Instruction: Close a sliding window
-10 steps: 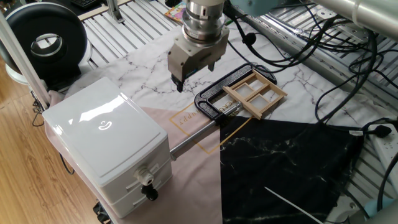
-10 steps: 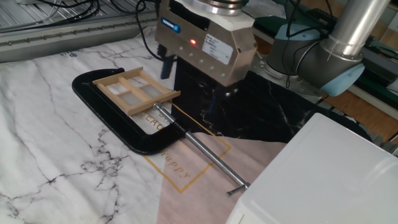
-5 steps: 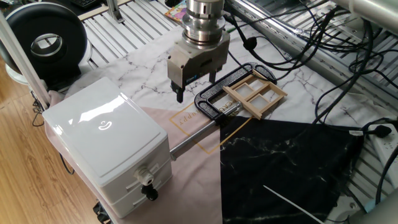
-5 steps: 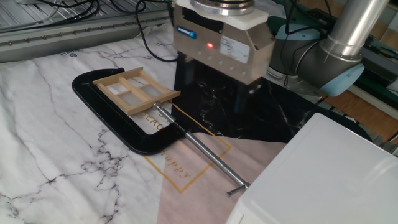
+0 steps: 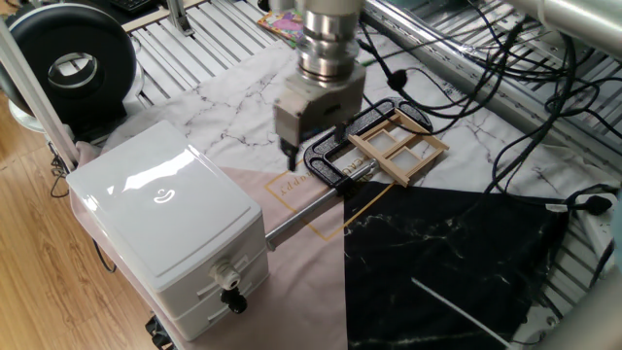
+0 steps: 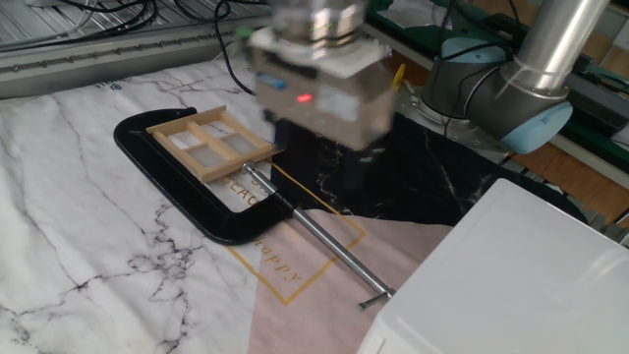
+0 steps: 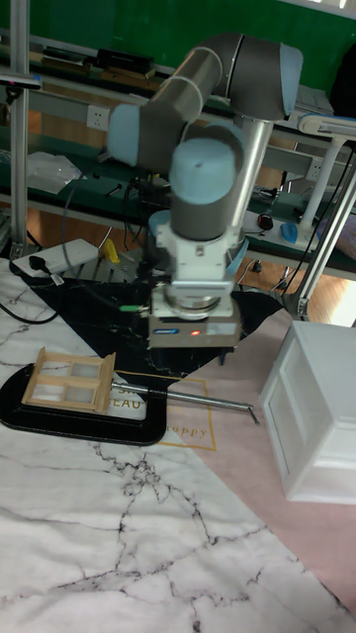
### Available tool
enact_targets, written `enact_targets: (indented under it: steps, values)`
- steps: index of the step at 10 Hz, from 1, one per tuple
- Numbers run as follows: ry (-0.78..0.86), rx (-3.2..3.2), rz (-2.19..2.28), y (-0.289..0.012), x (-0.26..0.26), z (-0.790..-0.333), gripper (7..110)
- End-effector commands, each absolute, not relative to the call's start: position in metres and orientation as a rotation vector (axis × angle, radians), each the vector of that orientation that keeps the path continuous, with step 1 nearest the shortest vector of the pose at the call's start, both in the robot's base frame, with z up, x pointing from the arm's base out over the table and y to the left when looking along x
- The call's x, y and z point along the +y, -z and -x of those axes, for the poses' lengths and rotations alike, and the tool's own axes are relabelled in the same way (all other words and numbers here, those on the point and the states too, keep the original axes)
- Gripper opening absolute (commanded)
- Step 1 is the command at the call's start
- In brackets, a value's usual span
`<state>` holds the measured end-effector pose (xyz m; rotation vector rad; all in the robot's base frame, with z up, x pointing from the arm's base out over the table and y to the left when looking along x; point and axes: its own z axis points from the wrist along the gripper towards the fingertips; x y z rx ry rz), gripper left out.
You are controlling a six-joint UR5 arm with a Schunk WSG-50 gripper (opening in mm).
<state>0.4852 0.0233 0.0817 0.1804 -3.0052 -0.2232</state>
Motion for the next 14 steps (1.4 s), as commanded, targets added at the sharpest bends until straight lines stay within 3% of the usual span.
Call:
enact_targets:
  steps: [1,2,3,6,7,8,9,10,11,12,13,14]
  values:
    - [0.198,-3.024,-0.287,-0.067,-0.033,-0.492,22]
    - [0.212,-3.016,-0.292,-0.072,-0.047,-0.494,22]
    - [0.231,-2.995,-0.279,-0.076,-0.060,-0.494,44]
    - [0.217,-2.945,-0.269,-0.078,-0.082,-0.486,44]
    - [0.203,-3.017,-0.301,-0.075,-0.084,-0.504,44]
    - [0.305,-3.024,-0.294,-0.077,-0.067,-0.507,44]
    - [0.384,-3.024,-0.303,-0.080,-0.054,-0.508,66]
    - [0.392,-2.976,-0.451,-0.081,-0.055,-0.498,66]
    - [0.544,-2.867,-0.572,-0.091,-0.035,-0.475,66]
    - [0.586,-2.735,-0.701,-0.100,-0.035,-0.448,22]
    - [0.532,-2.631,-0.791,-0.103,-0.051,-0.428,22]
    - [0.513,-2.582,-0.911,-0.103,-0.060,-0.423,44]
